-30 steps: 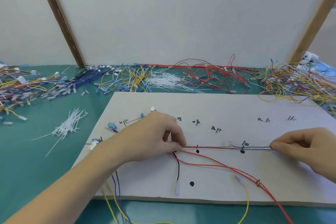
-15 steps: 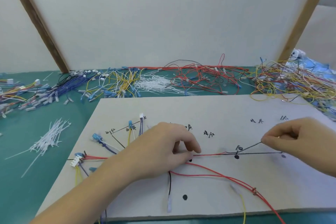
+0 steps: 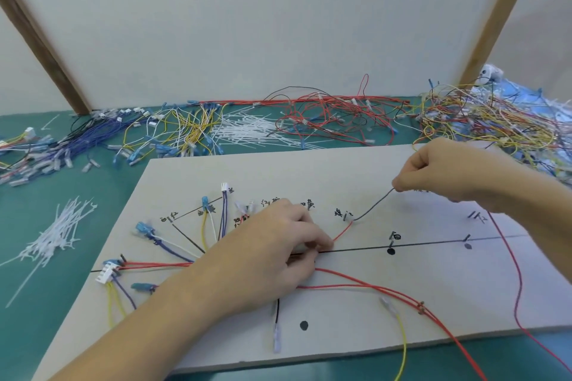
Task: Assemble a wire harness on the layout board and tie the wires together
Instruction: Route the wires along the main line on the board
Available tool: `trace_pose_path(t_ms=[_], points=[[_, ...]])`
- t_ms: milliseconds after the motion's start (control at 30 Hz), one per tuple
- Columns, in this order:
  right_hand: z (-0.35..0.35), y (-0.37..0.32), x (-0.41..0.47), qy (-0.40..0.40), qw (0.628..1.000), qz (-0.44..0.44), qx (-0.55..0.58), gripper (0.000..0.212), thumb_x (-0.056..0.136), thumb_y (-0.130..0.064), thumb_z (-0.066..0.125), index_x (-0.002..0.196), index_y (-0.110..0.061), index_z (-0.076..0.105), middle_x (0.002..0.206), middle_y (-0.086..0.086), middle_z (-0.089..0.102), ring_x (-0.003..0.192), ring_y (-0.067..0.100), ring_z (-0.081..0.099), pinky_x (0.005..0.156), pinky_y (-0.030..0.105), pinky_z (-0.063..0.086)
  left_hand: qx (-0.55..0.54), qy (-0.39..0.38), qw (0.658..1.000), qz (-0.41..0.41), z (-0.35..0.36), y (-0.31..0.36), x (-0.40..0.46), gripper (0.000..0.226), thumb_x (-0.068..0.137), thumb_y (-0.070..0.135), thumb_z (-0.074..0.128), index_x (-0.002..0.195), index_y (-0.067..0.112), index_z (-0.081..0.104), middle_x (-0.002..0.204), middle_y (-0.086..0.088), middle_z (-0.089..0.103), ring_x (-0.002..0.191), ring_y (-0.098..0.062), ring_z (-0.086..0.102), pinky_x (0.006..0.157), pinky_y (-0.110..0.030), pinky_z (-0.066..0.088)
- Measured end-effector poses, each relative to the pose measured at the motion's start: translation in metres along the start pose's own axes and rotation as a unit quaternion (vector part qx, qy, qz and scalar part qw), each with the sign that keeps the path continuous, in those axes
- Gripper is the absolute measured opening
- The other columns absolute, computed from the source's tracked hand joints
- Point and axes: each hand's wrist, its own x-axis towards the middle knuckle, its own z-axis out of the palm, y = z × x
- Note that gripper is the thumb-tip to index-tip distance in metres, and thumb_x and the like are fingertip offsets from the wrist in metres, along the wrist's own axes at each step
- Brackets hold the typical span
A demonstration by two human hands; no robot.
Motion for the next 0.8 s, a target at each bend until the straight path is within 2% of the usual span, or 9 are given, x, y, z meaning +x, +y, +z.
trace_pose_path(t_ms=[133,200,267,333,400,467,533,667,800], points=[[-0.004,0.005,0.004,-0.021,0.999,0.015,0.018,0.020,0.081,-0.039,0.078,0.070,-0.023,0.074,0.048,-0.007,0.044,0.038,0.016,0.037,0.048,0.023,0.027,0.022,-0.010,1.000,0.011,0.001,0.002,0.000,0.044,0.099,0.019,0.055,0.138,0.039,0.061,0.105,0.014,0.056,0.103,-0.010,0.047,0.092,-0.025,0.040],[-0.008,0.008,0.005,-0.050,0.998,0.013,0.044,0.021,0.083,-0.035,0.078,0.069,-0.020,0.075,0.055,-0.002,0.044,0.045,0.017,0.038,0.048,0.028,0.030,0.051,-0.018,0.998,0.016,0.002,0.003,0.002,0.048,0.098,0.020,0.052,0.141,0.042,0.057,0.106,0.013,0.052,0.104,-0.011,0.046,0.089,-0.024,0.039],[-0.006,0.008,0.005,-0.088,0.987,-0.005,0.133,0.027,0.091,-0.027,0.072,0.066,-0.016,0.074,0.062,0.000,0.056,0.048,0.014,0.045,0.045,0.025,0.038,0.076,-0.020,0.997,0.018,0.003,0.004,0.004,0.047,0.097,0.023,0.050,0.139,0.041,0.057,0.106,0.012,0.049,0.104,-0.012,0.044,0.083,-0.021,0.033],[0.003,0.003,0.002,-0.135,0.953,-0.024,0.270,0.024,0.101,-0.023,0.062,0.081,-0.014,0.073,0.087,0.004,0.076,0.060,0.012,0.063,0.047,0.023,0.048,0.083,-0.021,0.996,0.019,0.003,0.005,0.004,0.045,0.096,0.024,0.048,0.137,0.039,0.057,0.105,0.012,0.047,0.102,-0.011,0.043,0.081,-0.020,0.029],[0.015,0.000,-0.001,-0.177,0.901,-0.055,0.393,0.024,0.107,-0.024,0.051,0.095,-0.008,0.065,0.113,0.013,0.077,0.091,0.021,0.076,0.056,0.029,0.059,0.083,-0.022,0.996,0.023,0.003,0.004,0.004,0.043,0.095,0.024,0.048,0.134,0.038,0.058,0.104,0.012,0.047,0.101,-0.011,0.042,0.082,-0.020,0.030],[0.027,-0.001,-0.005,-0.216,0.852,-0.100,0.466,0.025,0.109,-0.028,0.045,0.097,-0.009,0.056,0.122,0.021,0.073,0.110,0.035,0.073,0.066,0.039,0.064,0.081,-0.022,0.996,0.024,0.003,0.003,0.004,0.042,0.095,0.024,0.047,0.133,0.037,0.059,0.104,0.012,0.047,0.100,-0.011,0.042,0.084,-0.021,0.033],[0.036,-0.002,-0.009,-0.240,0.833,-0.133,0.481,0.025,0.107,-0.035,0.045,0.099,-0.011,0.050,0.122,0.024,0.072,0.113,0.040,0.071,0.070,0.041,0.065,0.084,-0.023,0.996,0.021,0.003,0.002,0.004,0.042,0.095,0.025,0.047,0.133,0.037,0.059,0.105,0.012,0.048,0.101,-0.012,0.043,0.084,-0.023,0.036],[0.047,-0.009,-0.010,-0.163,0.890,-0.111,0.411,0.025,0.111,-0.036,0.040,0.104,-0.013,0.048,0.102,0.022,0.077,0.097,0.038,0.076,0.064,0.042,0.065,0.090,-0.029,0.995,0.019,0.004,0.003,0.005,0.042,0.095,0.027,0.046,0.133,0.038,0.059,0.106,0.012,0.047,0.102,-0.012,0.043,0.083,-0.024,0.035],[0.045,-0.019,-0.009,-0.134,0.902,-0.047,0.408,0.025,0.112,-0.032,0.038,0.108,-0.011,0.051,0.093,0.020,0.079,0.085,0.034,0.078,0.050,0.035,0.061,0.095,-0.029,0.995,0.023,0.004,0.003,0.005,0.041,0.095,0.028,0.043,0.132,0.039,0.057,0.104,0.014,0.045,0.101,-0.012,0.043,0.085,-0.028,0.042]])
